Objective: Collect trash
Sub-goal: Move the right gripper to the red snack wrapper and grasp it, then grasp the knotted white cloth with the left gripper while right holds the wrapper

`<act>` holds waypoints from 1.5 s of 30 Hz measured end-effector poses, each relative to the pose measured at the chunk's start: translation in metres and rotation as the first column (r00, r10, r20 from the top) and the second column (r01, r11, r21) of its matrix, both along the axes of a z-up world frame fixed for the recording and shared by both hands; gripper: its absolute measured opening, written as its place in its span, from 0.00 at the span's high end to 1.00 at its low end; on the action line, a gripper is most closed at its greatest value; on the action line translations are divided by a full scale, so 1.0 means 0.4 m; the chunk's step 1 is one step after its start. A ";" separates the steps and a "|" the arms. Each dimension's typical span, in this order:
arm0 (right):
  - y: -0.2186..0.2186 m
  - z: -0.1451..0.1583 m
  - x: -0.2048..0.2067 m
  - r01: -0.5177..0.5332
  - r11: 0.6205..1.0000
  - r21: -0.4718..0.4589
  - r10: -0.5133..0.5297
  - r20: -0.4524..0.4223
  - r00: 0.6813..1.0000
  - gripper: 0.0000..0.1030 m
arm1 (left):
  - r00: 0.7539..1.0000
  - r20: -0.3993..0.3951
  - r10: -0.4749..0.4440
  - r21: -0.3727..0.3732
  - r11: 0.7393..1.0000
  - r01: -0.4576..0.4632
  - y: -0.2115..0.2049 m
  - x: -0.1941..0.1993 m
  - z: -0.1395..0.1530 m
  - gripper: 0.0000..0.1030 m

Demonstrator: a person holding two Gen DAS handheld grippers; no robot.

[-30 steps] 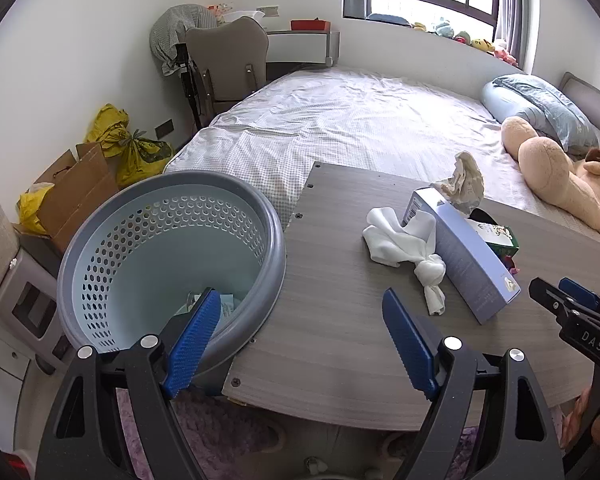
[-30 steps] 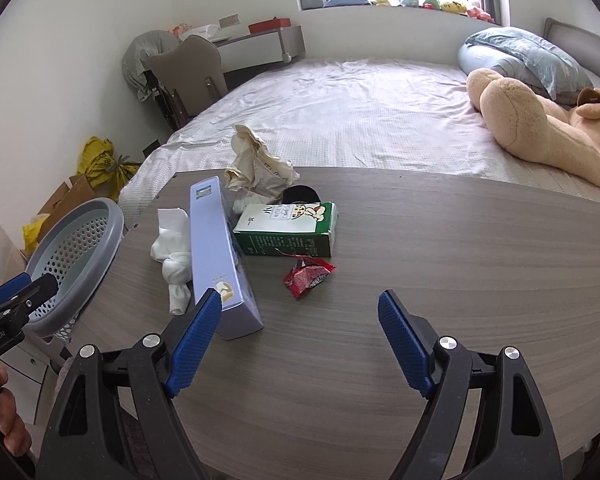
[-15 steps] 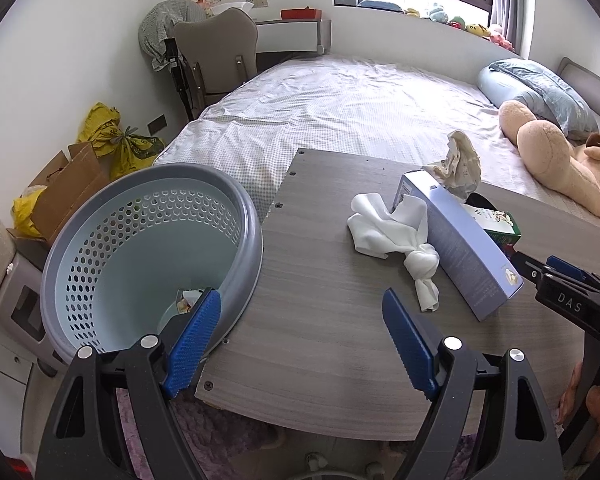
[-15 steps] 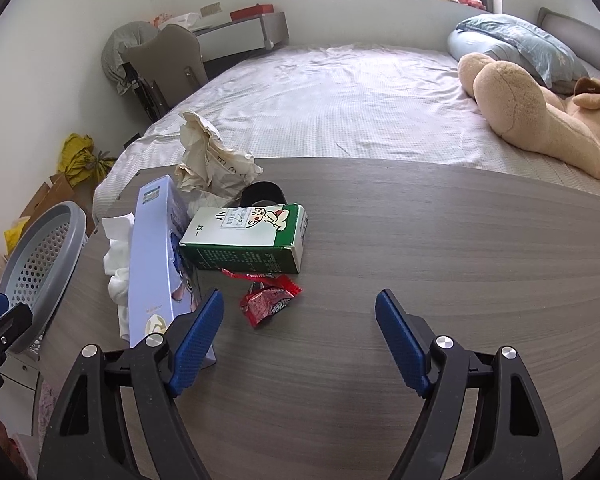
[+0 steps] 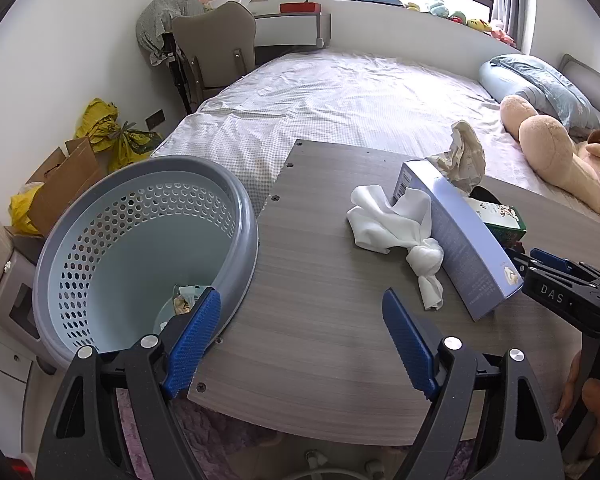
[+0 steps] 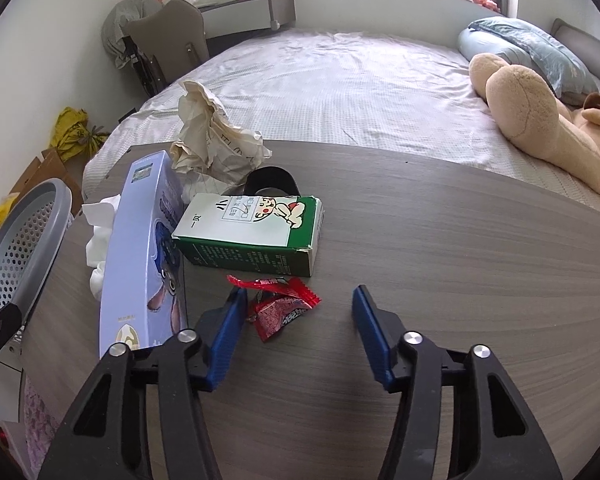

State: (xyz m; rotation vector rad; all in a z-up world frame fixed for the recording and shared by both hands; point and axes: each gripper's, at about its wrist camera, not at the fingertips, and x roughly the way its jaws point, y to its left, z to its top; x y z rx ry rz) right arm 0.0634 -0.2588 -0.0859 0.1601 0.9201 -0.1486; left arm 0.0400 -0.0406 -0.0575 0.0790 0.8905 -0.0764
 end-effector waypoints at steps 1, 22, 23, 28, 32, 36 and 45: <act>0.000 0.000 -0.002 -0.004 1.000 0.000 0.004 0.003 1.000 0.61 | 1.000 -0.001 -0.001 0.000 1.000 0.001 -0.001 0.001 -0.001 0.23; -0.086 0.019 -0.088 0.045 0.987 0.152 -0.059 0.084 0.995 0.74 | 0.994 -0.037 -0.102 -0.038 0.994 0.101 -0.107 0.054 -0.038 0.23; -0.092 0.018 -0.090 0.048 0.986 0.159 -0.061 0.083 0.995 0.74 | 0.993 -0.041 -0.108 -0.044 0.993 0.106 -0.114 0.059 -0.042 0.23; -0.112 0.016 -0.098 0.060 0.981 0.186 -0.078 0.089 0.993 0.74 | 0.991 -0.054 -0.122 -0.040 0.992 0.120 -0.149 0.083 -0.063 0.23; -0.118 0.014 -0.102 0.062 0.977 0.205 -0.083 0.092 0.992 0.74 | 0.991 -0.069 -0.117 -0.027 0.993 0.115 -0.162 0.101 -0.081 0.23; -0.116 0.015 -0.102 0.058 0.978 0.200 -0.078 0.094 0.992 0.74 | 0.992 -0.084 -0.091 -0.011 0.996 0.090 -0.156 0.118 -0.096 0.23; -0.121 0.013 -0.104 0.056 0.977 0.208 -0.078 0.098 0.992 0.74 | 0.996 -0.083 -0.025 -0.004 1.000 0.025 -0.095 0.142 -0.090 0.23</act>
